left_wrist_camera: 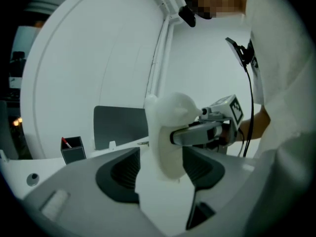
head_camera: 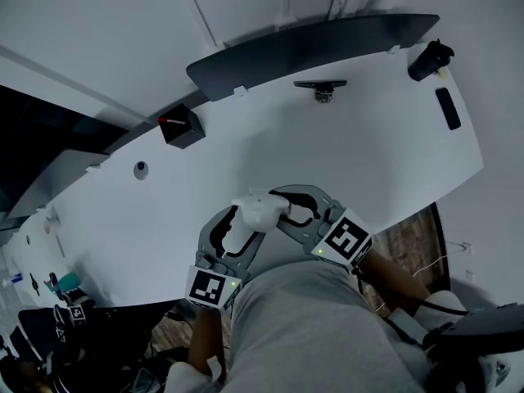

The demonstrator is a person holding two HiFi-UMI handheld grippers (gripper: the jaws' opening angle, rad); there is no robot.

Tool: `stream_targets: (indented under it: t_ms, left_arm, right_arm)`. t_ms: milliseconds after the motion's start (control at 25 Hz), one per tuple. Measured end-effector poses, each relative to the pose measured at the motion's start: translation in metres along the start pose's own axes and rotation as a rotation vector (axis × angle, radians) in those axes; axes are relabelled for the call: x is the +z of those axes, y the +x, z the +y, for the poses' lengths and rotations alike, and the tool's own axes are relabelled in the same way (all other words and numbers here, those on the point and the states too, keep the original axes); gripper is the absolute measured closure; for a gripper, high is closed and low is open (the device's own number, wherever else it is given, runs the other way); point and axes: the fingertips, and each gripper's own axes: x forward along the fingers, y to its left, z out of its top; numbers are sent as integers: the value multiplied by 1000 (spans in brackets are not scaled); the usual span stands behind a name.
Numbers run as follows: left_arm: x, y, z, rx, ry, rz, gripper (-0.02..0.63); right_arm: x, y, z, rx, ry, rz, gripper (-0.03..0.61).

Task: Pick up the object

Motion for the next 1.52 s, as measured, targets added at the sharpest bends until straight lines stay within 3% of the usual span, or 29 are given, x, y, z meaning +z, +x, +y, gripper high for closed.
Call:
stream_targets:
  t_ms: [160,320,440,520,640,720,800,920,1080,1280,1520]
  left_arm:
    - [-5,-6,-1,26,-14,8,336]
    - [-4,-12,-11,50,12,8,313]
    - [-6,-17,-22,100,222,60,281]
    - [-8,-20,-25,178,362,112,245]
    - [-9,-22,-28,310,517,156,202]
    - [-11,-19,-33,349,614,190,189]
    - [-11,-15,-37,365,651,204,172]
    - [-8,-12,-39,392,622,188,172]
    - [-6,-9,-38,397,508,152,172]
    - [-6,1,-48,274,404,117,172]
    - [-2,8,-74,113,382,123,173]
  right_arm:
    - [0,-3,6,-1,-81,11,434]
    - [-6,-8,8,-26,-256,80,436]
    - [-11,-7,12,-45,-341,69,436]
    - [-15,-5,14,-37,-396,85,436]
    - [-22,-7,19,-15,-480,114,436]
    - [-26,-9,23,-3,-526,125,436]
    - [-29,-12,24,5,-536,127,436]
    - [-31,-16,20,15,-517,124,436]
    - [-32,-26,13,21,-434,101,436]
    - [-23,-40,11,72,-384,29,436]
    - [-8,-67,30,292,-281,-59,436]
